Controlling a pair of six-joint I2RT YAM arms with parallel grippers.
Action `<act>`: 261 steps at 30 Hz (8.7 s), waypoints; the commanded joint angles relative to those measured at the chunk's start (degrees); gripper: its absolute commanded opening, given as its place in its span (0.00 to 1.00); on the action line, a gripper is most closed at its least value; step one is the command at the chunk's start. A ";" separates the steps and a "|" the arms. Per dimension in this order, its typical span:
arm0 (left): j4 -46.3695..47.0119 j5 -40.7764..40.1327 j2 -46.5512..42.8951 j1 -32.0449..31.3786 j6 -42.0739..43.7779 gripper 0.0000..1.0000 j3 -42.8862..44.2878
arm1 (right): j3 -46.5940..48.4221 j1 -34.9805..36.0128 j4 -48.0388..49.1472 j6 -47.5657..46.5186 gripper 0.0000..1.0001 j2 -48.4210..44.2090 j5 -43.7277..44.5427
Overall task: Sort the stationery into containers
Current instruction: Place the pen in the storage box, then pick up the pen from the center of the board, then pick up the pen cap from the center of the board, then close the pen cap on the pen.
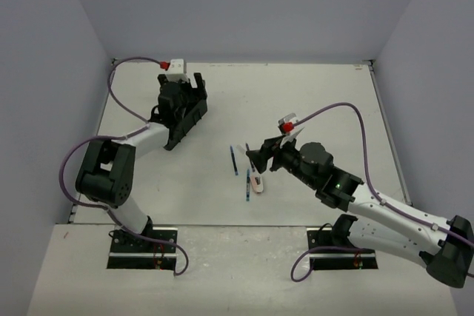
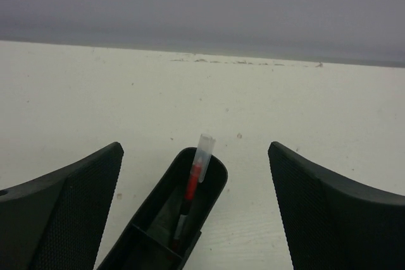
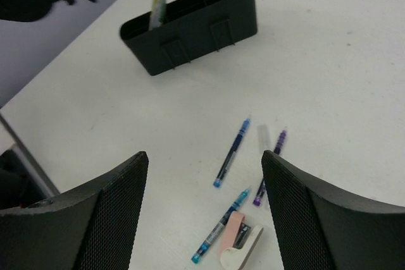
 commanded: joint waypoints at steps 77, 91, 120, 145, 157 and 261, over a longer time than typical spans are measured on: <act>-59.59 16.67 -65.36 -1.25 -7.64 1.00 -16.20 | 51.98 -8.17 -47.76 11.29 0.00 63.29 2.54; -51.01 -2.76 -42.93 -16.84 -23.95 1.00 -9.80 | 46.24 -11.39 -46.08 10.08 0.00 39.81 8.92; -92.04 -16.75 28.16 -29.90 -61.50 0.61 46.59 | 22.40 -22.41 -27.59 10.97 0.00 20.42 11.90; -85.94 -12.96 31.27 -29.74 -61.00 0.17 41.02 | 21.29 -22.41 -25.62 9.66 0.00 19.91 8.51; -76.40 -18.02 15.11 -29.72 -46.03 0.00 32.76 | 15.06 -22.41 -14.51 4.98 0.00 13.50 -10.02; -20.21 19.16 -61.18 -29.73 -20.50 0.21 -20.25 | 15.68 15.91 11.54 -0.51 0.00 7.60 -5.03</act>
